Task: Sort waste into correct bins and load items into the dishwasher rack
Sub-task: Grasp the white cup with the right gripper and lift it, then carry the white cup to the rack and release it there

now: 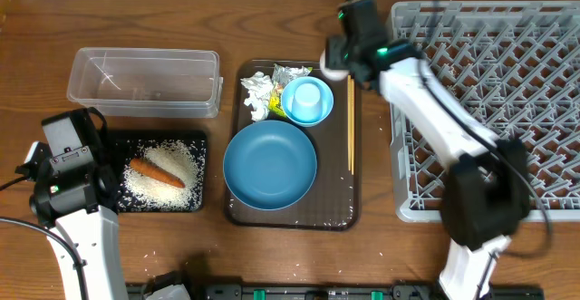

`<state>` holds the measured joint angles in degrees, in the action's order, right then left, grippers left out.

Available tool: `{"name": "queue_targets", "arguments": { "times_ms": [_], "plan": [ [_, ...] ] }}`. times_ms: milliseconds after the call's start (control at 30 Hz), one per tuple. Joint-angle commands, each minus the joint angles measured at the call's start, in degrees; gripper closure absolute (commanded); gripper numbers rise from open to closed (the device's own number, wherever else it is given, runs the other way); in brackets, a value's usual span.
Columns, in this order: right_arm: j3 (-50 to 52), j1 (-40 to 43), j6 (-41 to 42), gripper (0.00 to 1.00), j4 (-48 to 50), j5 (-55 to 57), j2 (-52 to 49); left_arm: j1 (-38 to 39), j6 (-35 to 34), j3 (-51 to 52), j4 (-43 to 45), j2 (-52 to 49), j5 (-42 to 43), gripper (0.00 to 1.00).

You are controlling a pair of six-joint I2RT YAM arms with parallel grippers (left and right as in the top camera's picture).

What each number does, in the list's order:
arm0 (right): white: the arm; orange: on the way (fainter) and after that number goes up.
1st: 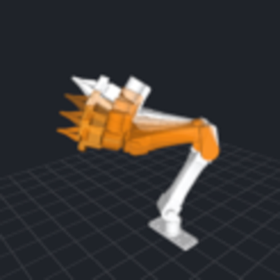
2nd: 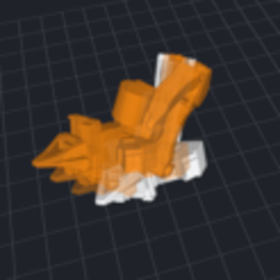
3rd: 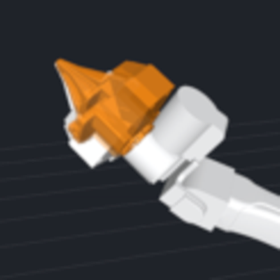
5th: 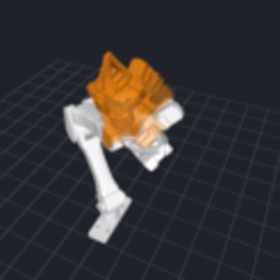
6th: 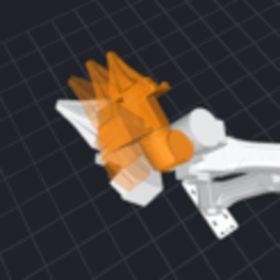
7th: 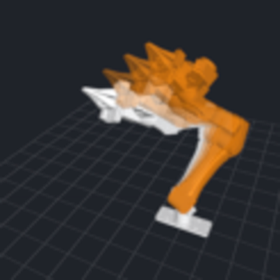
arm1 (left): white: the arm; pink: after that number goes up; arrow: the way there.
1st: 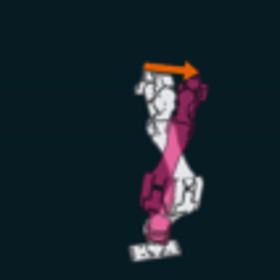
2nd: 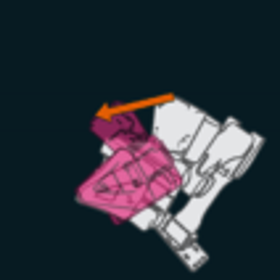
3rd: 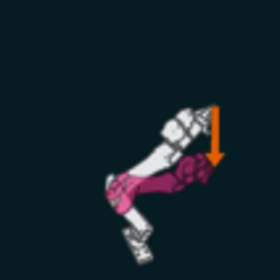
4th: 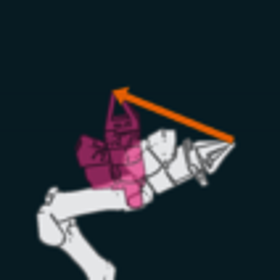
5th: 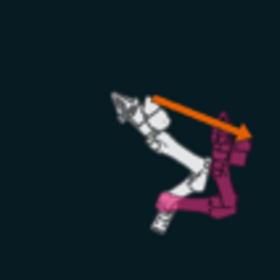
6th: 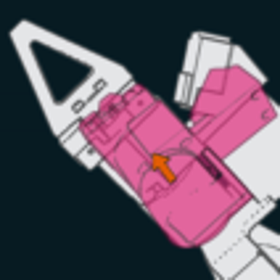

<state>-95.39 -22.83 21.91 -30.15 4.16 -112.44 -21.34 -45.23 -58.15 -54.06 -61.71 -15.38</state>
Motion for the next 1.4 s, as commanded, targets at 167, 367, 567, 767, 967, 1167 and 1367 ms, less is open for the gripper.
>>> {"name": "queue_targets", "arguments": {
  "times_ms": [167, 367, 567, 767, 967, 1167, 1367],
  "plan": [
    [-3.15, 10.71, -1.86, 0.52, -2.97, 3.43, 18.69, -0.28, -0.72, -0.68, -0.33, 0.35, -0.5, 0.02],
    [-3.1, 26.29, -2.93, 0.52, -11.32, 9.62, 20.92, -0.28, -0.72, -0.68, -0.33, 0.35, -0.5, 0.02],
    [-3.06, 43.32, -2.91, 0.49, -15.23, 9.31, 17.27, -0.28, -0.72, -0.68, -0.33, 0.35, -0.5, 0.02],
    [-3.06, 54.77, -2.91, 0.47, -19.02, 6.47, 12.02, -0.28, -0.72, -0.68, -0.33, 0.35, -0.5, 0.02],
    [-3.06, 59.23, -2.89, 0.01, -20.06, 0.2, 8.96, -0.28, -0.72, -0.68, -0.33, 0.35, -0.5, 0.02],
    [-3.06, 58.77, -2.89, 0.01, -20.17, -0.83, 8.94, -0.28, -0.72, -0.68, -0.33, 0.35, -0.5, 0.02],
    [-3.06, 57.92, -2.89, 0.01, -20.61, -14.8, 9.84, -0.28, -0.72, -0.68, -0.33, 0.35, -0.48, 0.02]
  ]
}}
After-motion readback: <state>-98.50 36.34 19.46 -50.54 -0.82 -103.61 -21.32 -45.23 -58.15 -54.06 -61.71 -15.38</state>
